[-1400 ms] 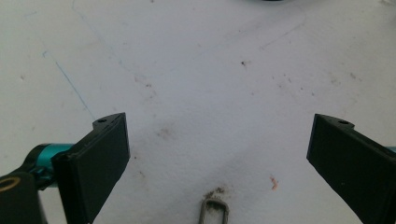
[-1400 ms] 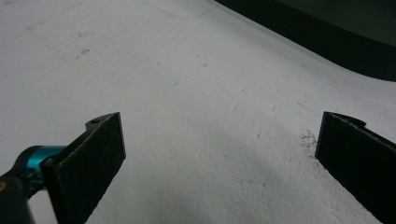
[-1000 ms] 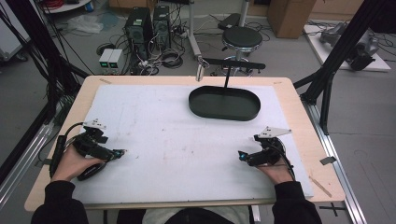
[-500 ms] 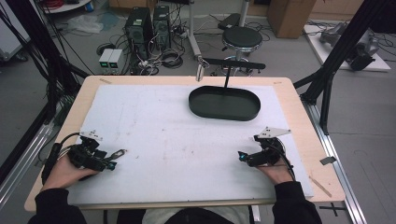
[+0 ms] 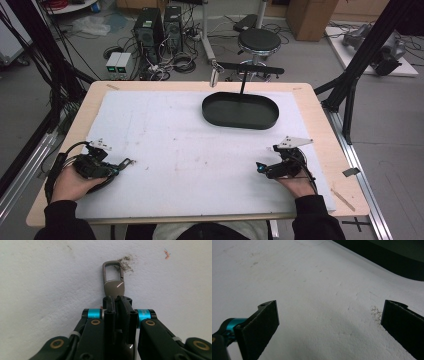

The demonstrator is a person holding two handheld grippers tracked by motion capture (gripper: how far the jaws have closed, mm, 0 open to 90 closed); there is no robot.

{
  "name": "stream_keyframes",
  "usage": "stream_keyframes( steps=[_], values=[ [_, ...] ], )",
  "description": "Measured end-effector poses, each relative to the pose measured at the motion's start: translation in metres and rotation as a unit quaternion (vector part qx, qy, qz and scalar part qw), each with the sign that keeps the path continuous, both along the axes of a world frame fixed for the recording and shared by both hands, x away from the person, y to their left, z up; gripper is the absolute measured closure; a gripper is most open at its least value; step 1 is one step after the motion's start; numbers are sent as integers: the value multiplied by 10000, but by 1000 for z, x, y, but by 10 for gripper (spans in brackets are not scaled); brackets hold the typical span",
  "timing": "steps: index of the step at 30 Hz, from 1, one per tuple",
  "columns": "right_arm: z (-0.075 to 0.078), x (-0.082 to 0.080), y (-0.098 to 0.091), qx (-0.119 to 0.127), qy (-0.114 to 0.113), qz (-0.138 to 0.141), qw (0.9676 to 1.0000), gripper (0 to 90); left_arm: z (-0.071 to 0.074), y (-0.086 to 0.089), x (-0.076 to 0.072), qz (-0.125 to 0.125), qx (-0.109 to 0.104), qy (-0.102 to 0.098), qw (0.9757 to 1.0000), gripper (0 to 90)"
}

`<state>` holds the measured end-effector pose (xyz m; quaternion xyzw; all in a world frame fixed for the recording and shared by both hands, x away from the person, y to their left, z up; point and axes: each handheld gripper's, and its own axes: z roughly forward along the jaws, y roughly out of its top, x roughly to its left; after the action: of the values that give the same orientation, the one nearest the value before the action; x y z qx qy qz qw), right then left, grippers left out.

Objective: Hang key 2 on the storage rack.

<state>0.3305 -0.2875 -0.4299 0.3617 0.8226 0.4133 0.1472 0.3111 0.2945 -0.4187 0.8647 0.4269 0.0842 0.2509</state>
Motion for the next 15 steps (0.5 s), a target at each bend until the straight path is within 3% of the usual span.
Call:
stream_keyframes(
  steps=[3, 8, 15],
  values=[
    [0, 0, 0, -6, -10, 8, 10000, 9, -1, 3, 0, 83, -132, -35, 9999, 835],
    [0, -2, 0, 13, 1, 21, 10000, 8, -1, 9, 2, 178, -453, 89, 9988, 832],
    [1, -3, -4, 38, -9, -20, 10000, 8, 7, 13, -1, 338, -691, -17, 9970, 833]
  ],
)
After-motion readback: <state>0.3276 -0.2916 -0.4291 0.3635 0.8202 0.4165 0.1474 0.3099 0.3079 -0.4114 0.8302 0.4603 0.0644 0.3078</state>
